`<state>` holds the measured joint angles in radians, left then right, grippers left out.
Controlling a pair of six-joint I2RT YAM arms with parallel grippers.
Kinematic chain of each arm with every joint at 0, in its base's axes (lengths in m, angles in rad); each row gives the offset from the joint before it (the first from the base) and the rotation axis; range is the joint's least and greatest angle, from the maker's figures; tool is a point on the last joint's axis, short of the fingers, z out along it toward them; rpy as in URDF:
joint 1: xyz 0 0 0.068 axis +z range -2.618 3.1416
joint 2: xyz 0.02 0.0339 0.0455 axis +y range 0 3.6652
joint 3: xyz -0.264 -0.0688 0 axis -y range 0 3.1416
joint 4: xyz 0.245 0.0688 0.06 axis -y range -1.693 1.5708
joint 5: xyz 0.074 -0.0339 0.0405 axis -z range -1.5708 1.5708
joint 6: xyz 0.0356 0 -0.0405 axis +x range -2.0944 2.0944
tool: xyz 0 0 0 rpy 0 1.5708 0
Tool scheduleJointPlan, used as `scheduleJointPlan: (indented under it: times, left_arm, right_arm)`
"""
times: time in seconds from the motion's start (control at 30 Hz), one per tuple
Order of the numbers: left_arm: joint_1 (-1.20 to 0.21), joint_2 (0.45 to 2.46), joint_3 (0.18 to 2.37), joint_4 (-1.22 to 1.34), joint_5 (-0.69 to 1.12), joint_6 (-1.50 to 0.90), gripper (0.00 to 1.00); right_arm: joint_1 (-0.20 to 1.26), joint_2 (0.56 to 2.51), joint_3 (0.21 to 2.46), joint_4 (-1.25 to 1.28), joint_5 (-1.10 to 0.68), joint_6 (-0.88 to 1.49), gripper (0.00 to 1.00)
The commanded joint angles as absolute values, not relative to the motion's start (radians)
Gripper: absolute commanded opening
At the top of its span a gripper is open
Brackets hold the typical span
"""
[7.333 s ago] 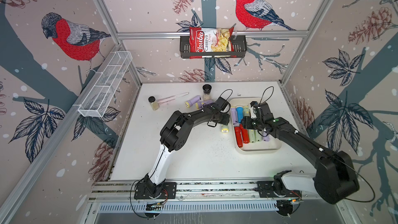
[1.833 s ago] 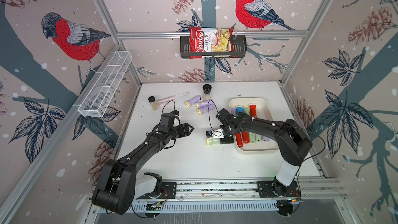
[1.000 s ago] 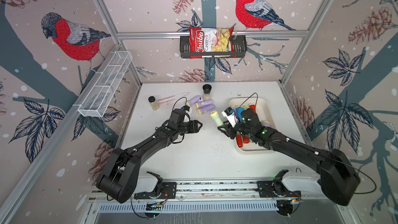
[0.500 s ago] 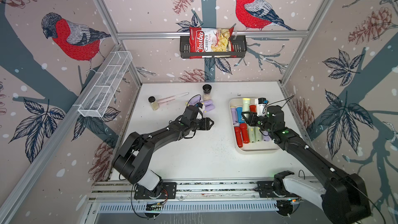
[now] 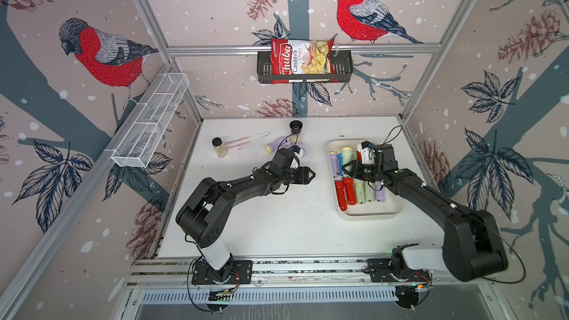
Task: Put the flashlights into the storage boxes
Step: Place the flashlight at the storage box.
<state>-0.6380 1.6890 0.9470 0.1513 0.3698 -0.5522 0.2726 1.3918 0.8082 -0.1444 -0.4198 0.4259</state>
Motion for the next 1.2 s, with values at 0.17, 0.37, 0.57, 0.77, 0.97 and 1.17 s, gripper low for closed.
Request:
scheduleJointPlan:
  times: [0.17, 0.37, 0.57, 0.77, 0.97, 1.17]
  left_arm:
    - [-0.640, 1.692, 0.967, 0.162, 0.376, -0.543, 0.62]
    - [-0.639, 1.691, 0.972, 0.149, 0.370, -0.532, 0.62]
    - [-0.640, 1.690, 0.973, 0.143, 0.364, -0.528, 0.63]
    - [-0.639, 1.684, 0.970, 0.130, 0.353, -0.519, 0.63]
    - [-0.637, 1.657, 0.967, 0.101, 0.330, -0.502, 0.63]
    - [-0.619, 1.618, 0.956, 0.063, 0.303, -0.488, 0.63]
  right_arm:
    - [0.279, 1.519, 0.867, -0.131, -0.404, 0.454, 0.29]
    - [0.279, 1.598, 0.913, -0.138, -0.385, 0.441, 0.35]
    - [0.282, 1.634, 0.946, -0.160, -0.350, 0.440, 0.51]
    - [0.286, 1.628, 0.964, -0.178, -0.318, 0.427, 0.61]
    - [0.298, 1.536, 0.964, -0.188, -0.301, 0.398, 0.61]
    - [0.372, 1.367, 0.911, -0.130, -0.213, 0.339, 0.61]
